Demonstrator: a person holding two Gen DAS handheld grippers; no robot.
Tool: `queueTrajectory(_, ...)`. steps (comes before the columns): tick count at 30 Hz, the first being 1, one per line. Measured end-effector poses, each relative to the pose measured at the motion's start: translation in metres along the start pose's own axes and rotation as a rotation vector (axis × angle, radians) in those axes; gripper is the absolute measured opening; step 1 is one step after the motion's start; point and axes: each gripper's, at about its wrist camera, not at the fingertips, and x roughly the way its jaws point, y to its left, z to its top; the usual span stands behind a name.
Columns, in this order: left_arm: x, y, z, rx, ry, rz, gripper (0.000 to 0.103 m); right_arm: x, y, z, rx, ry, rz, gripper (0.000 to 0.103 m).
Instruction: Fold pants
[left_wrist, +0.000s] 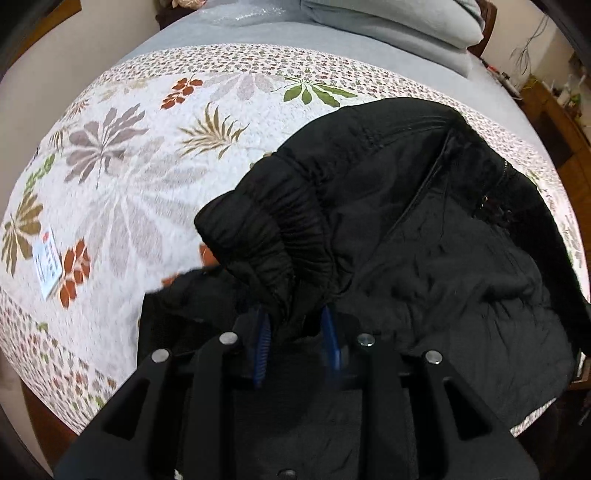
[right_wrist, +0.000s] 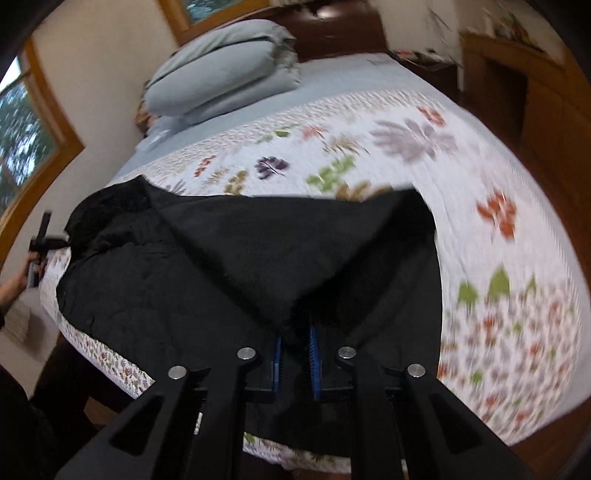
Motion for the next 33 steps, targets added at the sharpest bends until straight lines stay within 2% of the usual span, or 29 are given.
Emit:
queueTrajectory(2, -0.004, 0.006, -0.013, -0.009, -0.001, -0.017, 0.026, 0.001, -0.006, -0.008, 0.026, 0.006, -0.015, 0.010)
queueTrajectory(3, -0.007, 0.008, -0.022, -0.009, -0.005, -0.023, 0.026, 0.001, -0.009, -0.010, 0.042, 0.008, -0.016, 0.006)
queueTrajectory(8, -0.018, 0.016, -0.048, 0.004, -0.021, -0.036, 0.027, 0.002, -0.016, -0.015, 0.083, 0.027, -0.037, 0.006)
queueTrajectory(10, -0.009, 0.030, -0.046, 0.014, -0.024, -0.036, 0.027, 0.000, -0.013, -0.012, 0.083, 0.035, -0.082, 0.014)
queueTrajectory(12, -0.010, 0.033, -0.053, 0.026, -0.027, -0.036, 0.027, -0.009, -0.013, -0.010, 0.103, 0.009, -0.119, 0.033)
queueTrajectory(14, -0.008, 0.039, -0.054, 0.034, -0.029, -0.037, 0.027, -0.021, -0.005, -0.003, 0.094, -0.019, -0.188, 0.041)
queueTrajectory(15, -0.008, 0.040, -0.056, 0.042, -0.033, -0.036, 0.027, -0.025, 0.004, 0.002, 0.070, -0.034, -0.210, 0.041)
queueTrajectory(16, -0.008, 0.041, -0.057, 0.050, -0.037, -0.034, 0.027, -0.028, 0.019, 0.009, 0.031, -0.047, -0.218, 0.043)
queueTrajectory(18, -0.007, 0.042, -0.058, 0.066, -0.047, -0.033, 0.027, -0.027, 0.061, 0.028, -0.089, -0.071, -0.180, 0.064)
queueTrajectory(21, -0.005, 0.043, -0.060, 0.080, -0.058, -0.036, 0.027, -0.004, 0.146, 0.063, -0.317, -0.074, -0.050, 0.080)
queueTrajectory(23, -0.004, 0.046, -0.061, 0.079, -0.068, -0.048, 0.027, 0.018, 0.211, 0.088, -0.473, -0.112, 0.059, 0.080)
queueTrajectory(24, -0.003, 0.048, -0.062, 0.081, -0.073, -0.056, 0.027, 0.034, 0.237, 0.101, -0.521, -0.114, 0.124, 0.084)
queueTrajectory(26, -0.001, 0.050, -0.063, 0.081, -0.083, -0.064, 0.027, 0.067, 0.277, 0.122, -0.580, -0.111, 0.188, 0.086)
queueTrajectory(28, 0.000, 0.052, -0.064, 0.080, -0.090, -0.073, 0.028, 0.119, 0.321, 0.147, -0.644, -0.075, 0.225, 0.088)
queueTrajectory(30, 0.001, 0.053, -0.064, 0.091, -0.096, -0.077, 0.028, 0.167, 0.352, 0.165, -0.677, -0.029, 0.222, 0.089)
queueTrajectory(33, 0.001, 0.057, -0.062, 0.096, -0.097, -0.095, 0.028, 0.238, 0.387, 0.187, -0.711, 0.092, 0.213, 0.089)
